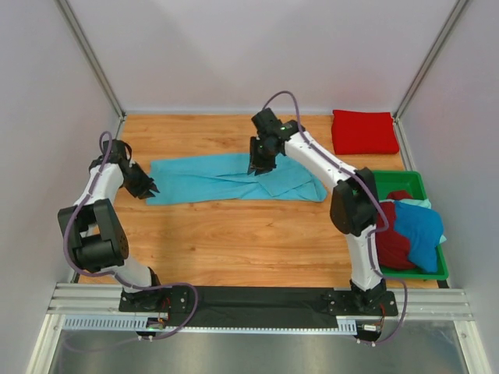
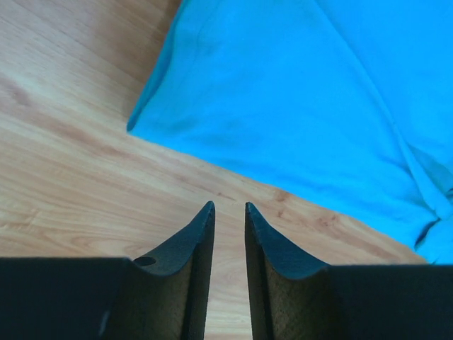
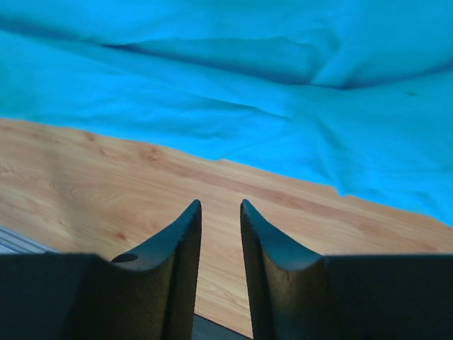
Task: Fold and stack the t-shirts
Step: Fold the tshirt
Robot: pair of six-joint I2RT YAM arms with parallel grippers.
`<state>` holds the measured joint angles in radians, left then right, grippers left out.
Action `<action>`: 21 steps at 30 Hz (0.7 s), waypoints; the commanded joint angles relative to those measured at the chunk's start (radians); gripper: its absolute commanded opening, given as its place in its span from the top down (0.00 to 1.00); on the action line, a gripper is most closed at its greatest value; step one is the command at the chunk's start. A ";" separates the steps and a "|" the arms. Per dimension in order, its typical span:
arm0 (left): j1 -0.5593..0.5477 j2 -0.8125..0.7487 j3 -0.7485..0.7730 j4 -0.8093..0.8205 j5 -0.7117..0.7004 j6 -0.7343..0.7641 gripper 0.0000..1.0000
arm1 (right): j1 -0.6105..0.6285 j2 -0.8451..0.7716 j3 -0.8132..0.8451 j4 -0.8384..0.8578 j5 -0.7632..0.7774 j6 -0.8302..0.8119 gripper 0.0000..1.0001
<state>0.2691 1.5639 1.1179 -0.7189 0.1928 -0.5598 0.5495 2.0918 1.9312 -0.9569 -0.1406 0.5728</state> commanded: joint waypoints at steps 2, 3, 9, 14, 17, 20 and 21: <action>-0.002 0.034 -0.004 0.079 0.065 0.014 0.69 | 0.032 0.114 0.135 -0.043 0.065 0.058 0.86; -0.002 0.056 0.012 0.072 0.059 0.018 0.69 | 0.035 0.120 0.134 -0.033 0.058 0.074 0.88; -0.001 0.065 0.051 0.022 -0.005 0.043 0.64 | 0.056 0.131 0.088 0.000 0.050 0.088 0.86; 0.035 0.056 0.069 0.004 -0.056 0.099 0.52 | 0.059 0.137 0.054 0.023 0.007 0.052 0.70; 0.070 0.093 0.085 0.009 -0.046 0.162 0.50 | 0.061 0.152 0.068 0.021 -0.007 0.030 0.68; 0.088 0.156 0.126 -0.004 -0.047 0.237 0.52 | 0.061 0.154 0.075 0.021 -0.002 0.019 0.68; 0.091 0.177 0.137 0.001 -0.029 0.254 0.52 | 0.063 0.154 0.075 0.023 -0.011 0.012 0.68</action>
<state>0.3443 1.6905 1.2079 -0.7139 0.1566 -0.4164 0.6048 2.2375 1.9930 -0.9592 -0.1337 0.6174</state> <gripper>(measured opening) 0.486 0.321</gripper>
